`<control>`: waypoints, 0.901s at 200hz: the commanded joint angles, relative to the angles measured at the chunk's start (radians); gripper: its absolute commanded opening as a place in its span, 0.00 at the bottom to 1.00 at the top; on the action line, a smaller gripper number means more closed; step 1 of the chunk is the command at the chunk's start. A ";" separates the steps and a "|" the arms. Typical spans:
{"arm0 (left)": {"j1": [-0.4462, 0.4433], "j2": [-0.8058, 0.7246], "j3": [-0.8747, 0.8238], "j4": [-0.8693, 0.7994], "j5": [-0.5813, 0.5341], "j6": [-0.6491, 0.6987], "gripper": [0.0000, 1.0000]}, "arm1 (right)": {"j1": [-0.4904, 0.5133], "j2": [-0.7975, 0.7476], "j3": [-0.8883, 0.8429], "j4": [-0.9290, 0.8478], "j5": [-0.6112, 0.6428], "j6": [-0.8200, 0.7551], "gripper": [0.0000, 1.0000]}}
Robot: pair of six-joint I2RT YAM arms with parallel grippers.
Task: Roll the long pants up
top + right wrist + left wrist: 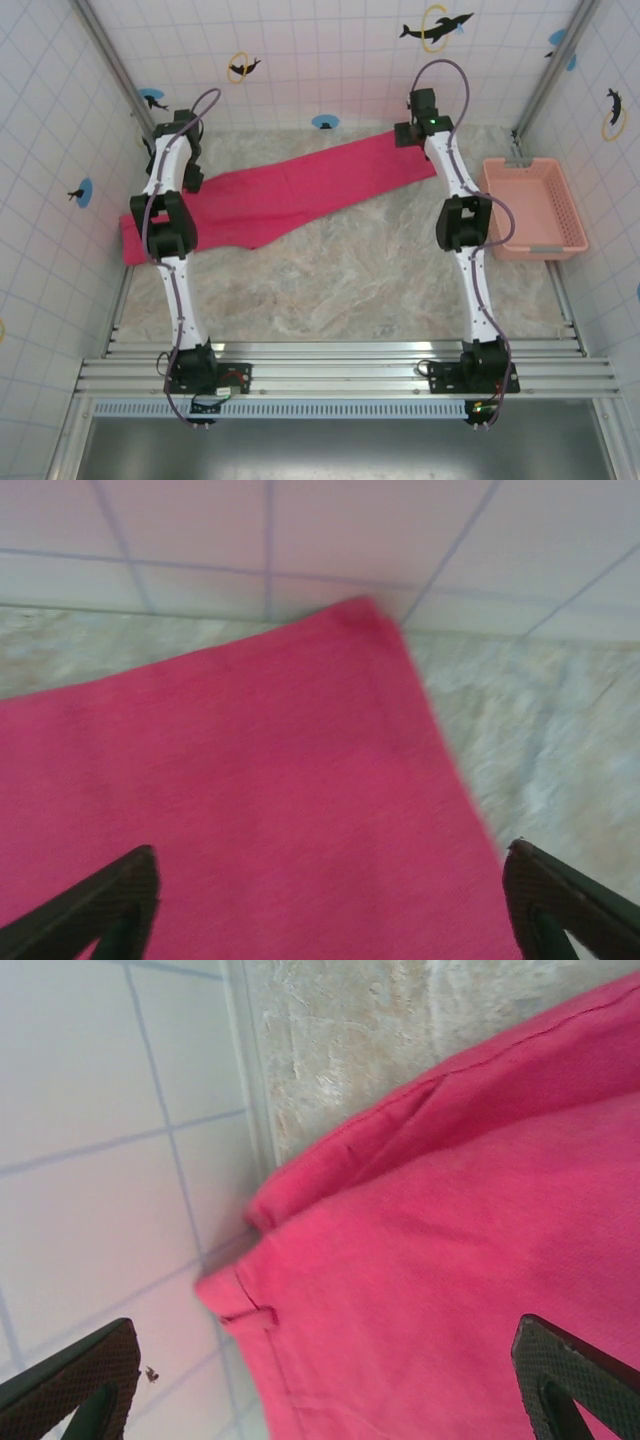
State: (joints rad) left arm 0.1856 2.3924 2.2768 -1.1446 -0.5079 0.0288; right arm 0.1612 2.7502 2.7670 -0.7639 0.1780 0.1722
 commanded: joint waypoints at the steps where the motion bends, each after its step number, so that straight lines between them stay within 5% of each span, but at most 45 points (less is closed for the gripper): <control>1: -0.036 -0.165 -0.124 -0.092 0.123 -0.207 0.98 | 0.048 -0.056 0.002 -0.118 -0.039 0.013 0.98; 45: -0.055 -0.345 -0.558 0.006 0.366 -0.417 0.97 | 0.086 -0.011 -0.016 -0.155 -0.074 0.036 0.98; 76: -0.058 -0.359 -0.642 0.044 0.392 -0.497 0.97 | 0.106 0.027 -0.015 -0.161 -0.058 0.026 0.98; 180: -0.063 -0.010 -0.059 -0.231 0.393 -0.483 0.97 | 0.088 0.081 -0.017 -0.331 -0.104 0.091 0.98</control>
State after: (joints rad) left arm 0.1196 2.2890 2.1479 -1.2453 -0.1352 -0.4469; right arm 0.2489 2.7865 2.7518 -0.9997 0.0978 0.2226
